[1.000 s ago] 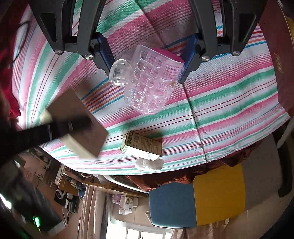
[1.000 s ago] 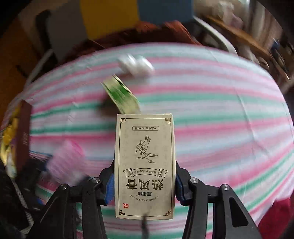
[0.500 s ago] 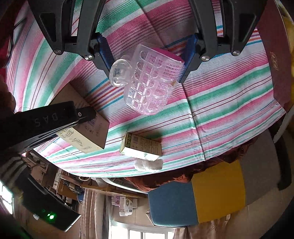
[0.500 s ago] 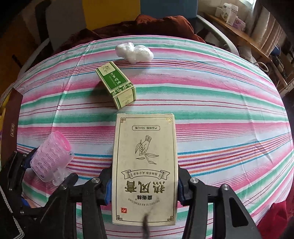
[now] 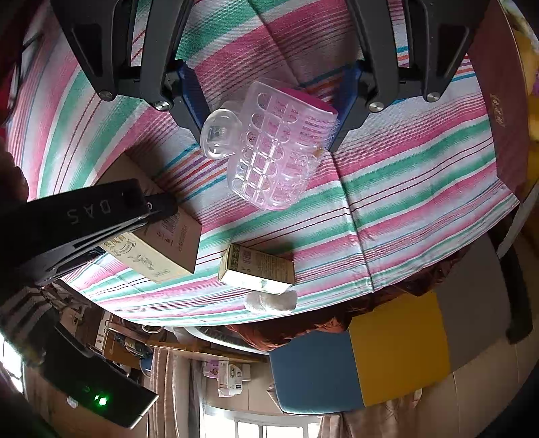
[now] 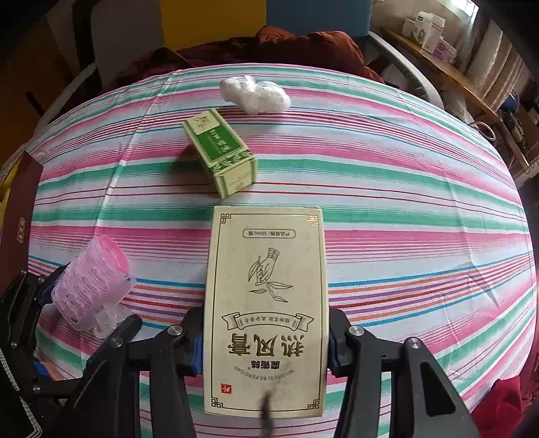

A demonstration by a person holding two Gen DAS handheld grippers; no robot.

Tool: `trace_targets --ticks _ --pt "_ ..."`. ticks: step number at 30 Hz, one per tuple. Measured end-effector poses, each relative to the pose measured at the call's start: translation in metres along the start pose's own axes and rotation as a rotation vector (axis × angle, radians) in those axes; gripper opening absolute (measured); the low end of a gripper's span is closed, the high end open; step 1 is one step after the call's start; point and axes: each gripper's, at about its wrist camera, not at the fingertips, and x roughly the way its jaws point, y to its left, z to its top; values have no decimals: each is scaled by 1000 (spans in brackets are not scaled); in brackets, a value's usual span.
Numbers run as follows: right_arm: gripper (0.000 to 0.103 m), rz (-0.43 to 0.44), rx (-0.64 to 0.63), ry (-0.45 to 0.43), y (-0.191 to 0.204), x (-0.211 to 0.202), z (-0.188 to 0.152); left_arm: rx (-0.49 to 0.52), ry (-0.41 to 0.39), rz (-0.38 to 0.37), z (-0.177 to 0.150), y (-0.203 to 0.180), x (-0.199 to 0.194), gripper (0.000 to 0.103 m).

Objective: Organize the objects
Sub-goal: 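Carry the pink container and cream box over the gold tray with both grippers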

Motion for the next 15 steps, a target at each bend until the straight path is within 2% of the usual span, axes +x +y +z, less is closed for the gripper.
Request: trace_targets --ticks 9,15 --pt "51 69 -53 -4 13 -3 -4 -39 -2 49 -3 7 -13 65" --pt "51 101 -96 -10 22 -5 -7 -8 -64 77 -11 2 -58 65"
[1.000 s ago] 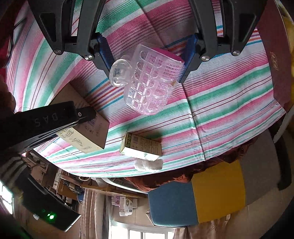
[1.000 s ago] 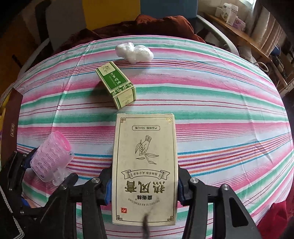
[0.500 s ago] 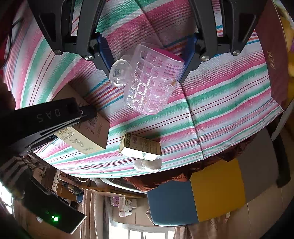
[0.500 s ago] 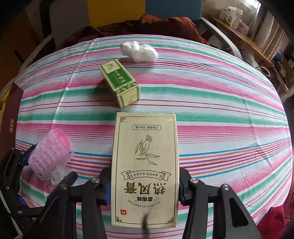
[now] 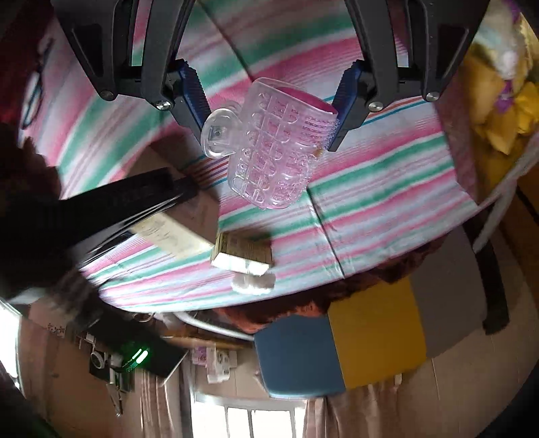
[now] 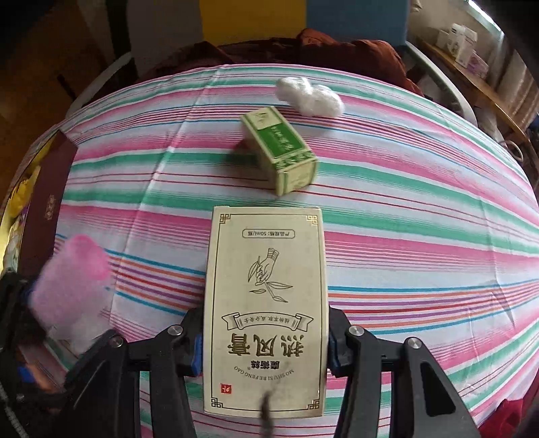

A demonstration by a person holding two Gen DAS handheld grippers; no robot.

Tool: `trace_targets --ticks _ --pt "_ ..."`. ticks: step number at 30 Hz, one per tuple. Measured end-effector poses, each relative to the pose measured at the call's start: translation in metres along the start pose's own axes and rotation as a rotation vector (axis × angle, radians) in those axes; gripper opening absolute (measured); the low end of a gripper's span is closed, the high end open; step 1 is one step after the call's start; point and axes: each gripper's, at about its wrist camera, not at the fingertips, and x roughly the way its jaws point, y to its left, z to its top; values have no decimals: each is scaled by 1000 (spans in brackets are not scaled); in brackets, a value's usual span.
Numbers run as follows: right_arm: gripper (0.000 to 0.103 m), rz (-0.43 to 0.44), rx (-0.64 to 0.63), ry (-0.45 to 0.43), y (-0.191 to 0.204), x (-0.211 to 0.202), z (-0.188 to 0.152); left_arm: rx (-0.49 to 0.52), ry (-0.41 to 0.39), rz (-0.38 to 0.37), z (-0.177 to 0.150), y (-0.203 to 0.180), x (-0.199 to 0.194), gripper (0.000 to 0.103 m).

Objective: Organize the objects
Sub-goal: 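Carry the pink container and cream box over the gold tray with both grippers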

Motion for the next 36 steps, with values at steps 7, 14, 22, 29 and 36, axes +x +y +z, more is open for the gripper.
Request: trace_targets --ticks 7,14,22,29,36 --pt "51 -14 -21 9 3 1 -3 -90 -49 -5 -7 32 -61 66" --pt "51 -24 -72 31 28 -4 -6 -214 -79 55 -33 98 -111 66" --pt "51 81 -188 -67 125 -42 -14 -374 -85 221 -75 175 -148 66" --pt "51 194 -312 -119 202 -65 -14 -466 -62 354 -100 220 -159 66" --pt "51 217 -367 -128 258 -61 11 -492 -61 390 -99 239 -158 66"
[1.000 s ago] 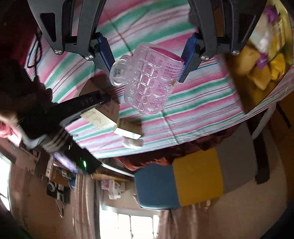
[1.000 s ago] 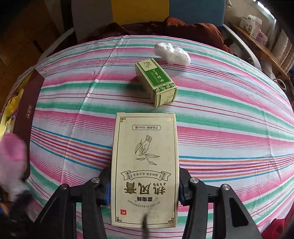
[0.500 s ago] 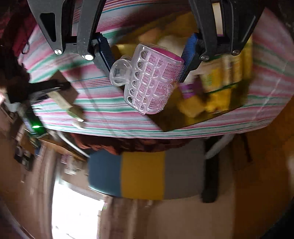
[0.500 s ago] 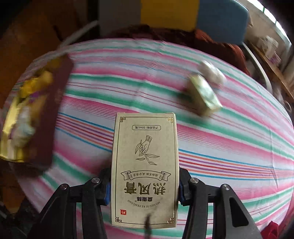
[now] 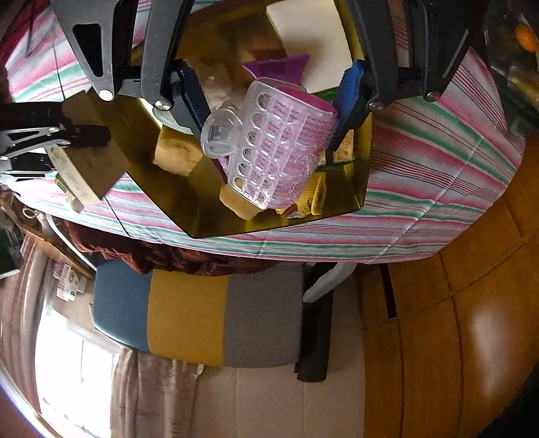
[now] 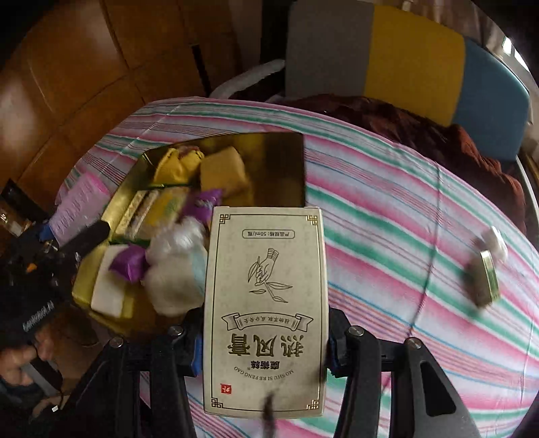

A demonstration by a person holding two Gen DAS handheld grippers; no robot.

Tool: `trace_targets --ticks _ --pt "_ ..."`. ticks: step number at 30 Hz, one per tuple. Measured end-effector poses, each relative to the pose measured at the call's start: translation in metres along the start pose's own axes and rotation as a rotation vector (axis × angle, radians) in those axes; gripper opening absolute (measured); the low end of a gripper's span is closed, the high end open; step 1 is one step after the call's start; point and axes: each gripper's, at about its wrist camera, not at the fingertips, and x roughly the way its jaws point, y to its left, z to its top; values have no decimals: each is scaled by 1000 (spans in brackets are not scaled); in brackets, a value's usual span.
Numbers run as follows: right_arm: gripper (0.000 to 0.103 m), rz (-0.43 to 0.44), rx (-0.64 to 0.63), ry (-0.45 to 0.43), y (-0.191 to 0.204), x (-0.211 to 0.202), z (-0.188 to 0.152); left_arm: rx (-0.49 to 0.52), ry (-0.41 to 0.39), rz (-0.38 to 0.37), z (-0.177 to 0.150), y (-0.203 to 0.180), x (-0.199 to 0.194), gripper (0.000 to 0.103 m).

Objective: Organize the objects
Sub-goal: 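Lower the pink container and cream box into the tray and open both grippers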

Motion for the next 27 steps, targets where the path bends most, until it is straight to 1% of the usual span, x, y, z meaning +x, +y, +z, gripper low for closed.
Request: trace_targets --ticks 9,12,14,16,17,19,25,27 --pt "51 -27 -32 -3 17 17 51 -29 4 -7 11 6 12 66" --pt "52 -40 -18 -15 18 25 67 -30 2 -5 16 6 17 67" --pt "55 -35 7 -21 15 28 72 -35 0 -3 18 7 19 67" --pt "60 -35 34 -32 12 29 73 -39 1 -7 20 7 22 69" --pt "60 -28 41 -36 11 29 71 -41 -1 -5 20 8 22 71" --pt "63 -21 53 -39 9 28 67 -41 -2 -5 19 7 23 76" --pt "63 -13 97 -44 5 22 43 -47 1 -3 17 6 21 77" --pt "63 -19 108 -51 4 17 33 -46 -2 -4 15 5 18 79"
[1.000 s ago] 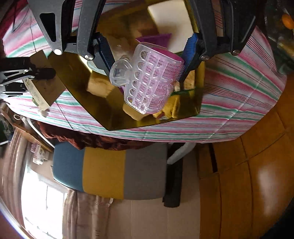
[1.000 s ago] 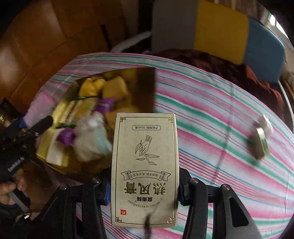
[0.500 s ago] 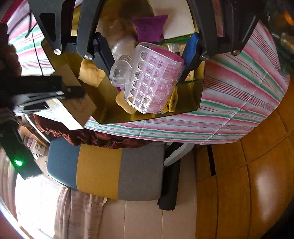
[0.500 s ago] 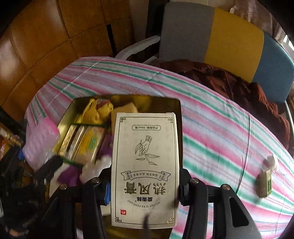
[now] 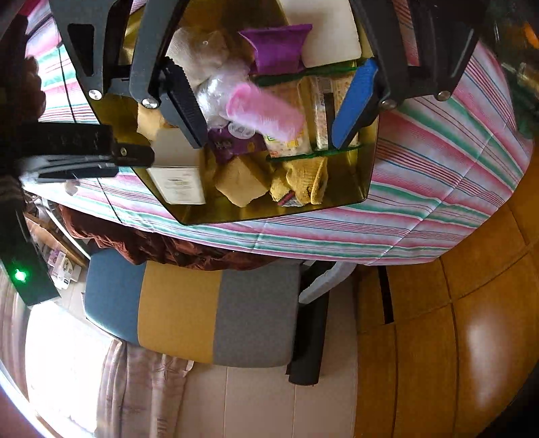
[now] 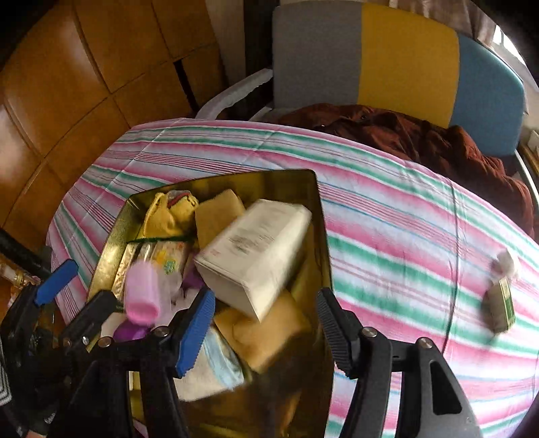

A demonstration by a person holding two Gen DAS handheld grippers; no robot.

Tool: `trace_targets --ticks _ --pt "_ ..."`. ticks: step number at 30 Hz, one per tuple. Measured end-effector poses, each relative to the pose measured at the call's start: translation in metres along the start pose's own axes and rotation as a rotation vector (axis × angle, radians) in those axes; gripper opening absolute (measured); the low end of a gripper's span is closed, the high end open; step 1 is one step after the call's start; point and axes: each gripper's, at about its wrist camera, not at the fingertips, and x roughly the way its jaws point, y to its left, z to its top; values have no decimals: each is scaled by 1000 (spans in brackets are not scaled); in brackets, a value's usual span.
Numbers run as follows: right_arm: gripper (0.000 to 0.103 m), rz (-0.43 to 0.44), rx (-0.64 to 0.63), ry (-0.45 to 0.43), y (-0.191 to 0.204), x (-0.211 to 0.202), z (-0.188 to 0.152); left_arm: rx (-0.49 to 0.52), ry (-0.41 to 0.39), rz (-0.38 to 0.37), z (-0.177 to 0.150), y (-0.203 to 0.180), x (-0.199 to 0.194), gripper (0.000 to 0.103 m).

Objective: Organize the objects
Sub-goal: 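Lower the pink container and cream box into the tray and open both grippers, then move both grippers from the tray toward the green box and white bundle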

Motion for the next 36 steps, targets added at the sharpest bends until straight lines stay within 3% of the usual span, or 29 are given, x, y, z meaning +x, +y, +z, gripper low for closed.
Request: trace_targets --ticks 8,12,17,36 --pt "64 -29 18 -33 -3 -22 -30 3 -12 -11 -5 -7 -15 83" --pt "73 -46 25 -58 -7 -33 -42 24 -16 -13 -10 -16 -24 83" --pt "74 -62 49 -73 -16 -42 -56 73 -39 -16 -15 -31 -35 87" --pt "75 -204 208 -86 -118 -75 -83 268 -47 -99 -22 -100 -46 88"
